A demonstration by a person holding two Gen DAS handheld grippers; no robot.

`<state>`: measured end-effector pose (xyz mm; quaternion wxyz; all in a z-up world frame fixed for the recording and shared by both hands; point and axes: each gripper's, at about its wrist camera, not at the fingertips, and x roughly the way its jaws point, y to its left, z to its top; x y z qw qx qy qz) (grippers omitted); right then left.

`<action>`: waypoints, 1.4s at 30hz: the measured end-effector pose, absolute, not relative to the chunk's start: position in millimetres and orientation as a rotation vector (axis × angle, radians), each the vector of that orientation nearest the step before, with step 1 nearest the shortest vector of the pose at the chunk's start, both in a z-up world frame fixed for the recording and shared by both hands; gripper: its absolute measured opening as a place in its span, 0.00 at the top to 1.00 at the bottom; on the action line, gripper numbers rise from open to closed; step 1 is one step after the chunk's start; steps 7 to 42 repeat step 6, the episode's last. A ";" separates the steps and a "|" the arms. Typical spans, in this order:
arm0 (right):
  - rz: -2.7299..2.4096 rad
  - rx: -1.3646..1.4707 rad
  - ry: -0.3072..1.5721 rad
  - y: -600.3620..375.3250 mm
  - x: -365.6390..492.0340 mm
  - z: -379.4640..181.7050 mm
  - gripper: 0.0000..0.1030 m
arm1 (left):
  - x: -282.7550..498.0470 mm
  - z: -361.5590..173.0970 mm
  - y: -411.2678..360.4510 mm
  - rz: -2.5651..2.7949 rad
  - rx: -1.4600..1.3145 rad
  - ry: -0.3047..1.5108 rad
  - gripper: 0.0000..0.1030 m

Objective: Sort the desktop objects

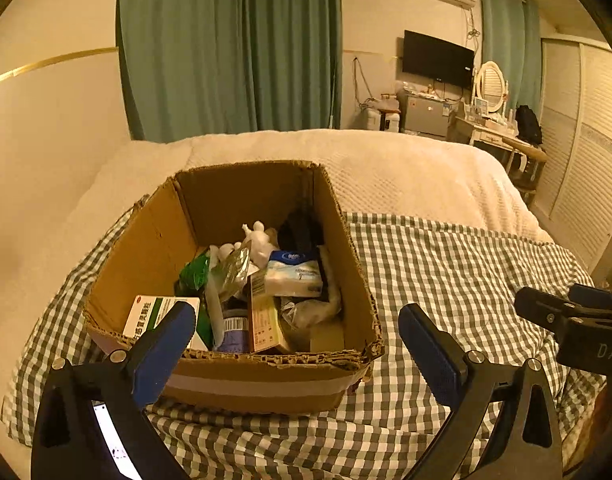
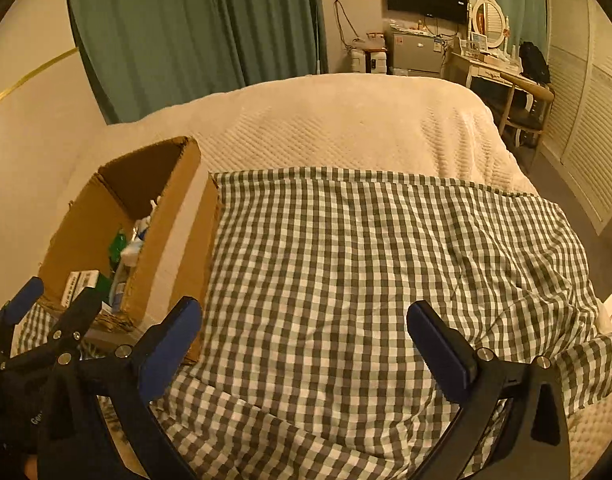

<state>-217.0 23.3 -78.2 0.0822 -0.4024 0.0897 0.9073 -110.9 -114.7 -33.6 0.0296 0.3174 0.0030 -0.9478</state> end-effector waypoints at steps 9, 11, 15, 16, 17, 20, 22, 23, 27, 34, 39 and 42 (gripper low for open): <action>2.691 -1.215 0.265 28.7 -215.7 -82.9 0.00 | -103.8 -25.1 -114.9 -2.882 0.867 -0.009 0.00; 2.691 -1.215 0.265 28.7 -215.7 -82.9 0.00 | -103.8 -25.1 -114.9 -2.882 0.867 -0.009 0.00; 2.691 -1.215 0.265 28.7 -215.7 -82.9 0.00 | -103.8 -25.1 -114.9 -2.882 0.867 -0.009 0.00; 2.691 -1.215 0.265 28.7 -215.7 -82.9 0.00 | -103.8 -25.1 -114.9 -2.882 0.867 -0.009 0.00; 2.691 -1.215 0.265 28.7 -215.7 -82.9 0.00 | -103.8 -25.1 -114.9 -2.882 0.867 -0.009 0.00; 2.691 -1.215 0.265 28.7 -215.7 -82.9 0.00 | -103.8 -25.1 -114.9 -2.882 0.867 -0.009 0.00; 2.691 -1.215 0.265 28.7 -215.7 -82.9 0.00 | -103.8 -25.1 -114.9 -2.882 0.867 -0.009 0.00; 2.691 -1.215 0.265 28.7 -215.7 -82.9 0.00 | -103.8 -25.1 -114.9 -2.882 0.867 -0.009 0.00; 2.691 -1.215 0.265 28.7 -215.7 -82.9 0.00 | -103.8 -25.1 -114.9 -2.882 0.867 -0.009 0.00; 2.691 -1.215 0.265 28.7 -215.7 -82.9 0.00 | -103.8 -25.1 -114.9 -2.882 0.867 -0.009 0.00; 2.691 -1.215 0.265 28.7 -215.7 -82.9 0.00 | -103.8 -25.1 -114.9 -2.882 0.867 -0.009 0.00; 2.691 -1.215 0.265 28.7 -215.7 -82.9 0.00 | -103.8 -25.1 -114.9 -2.882 0.867 -0.009 0.00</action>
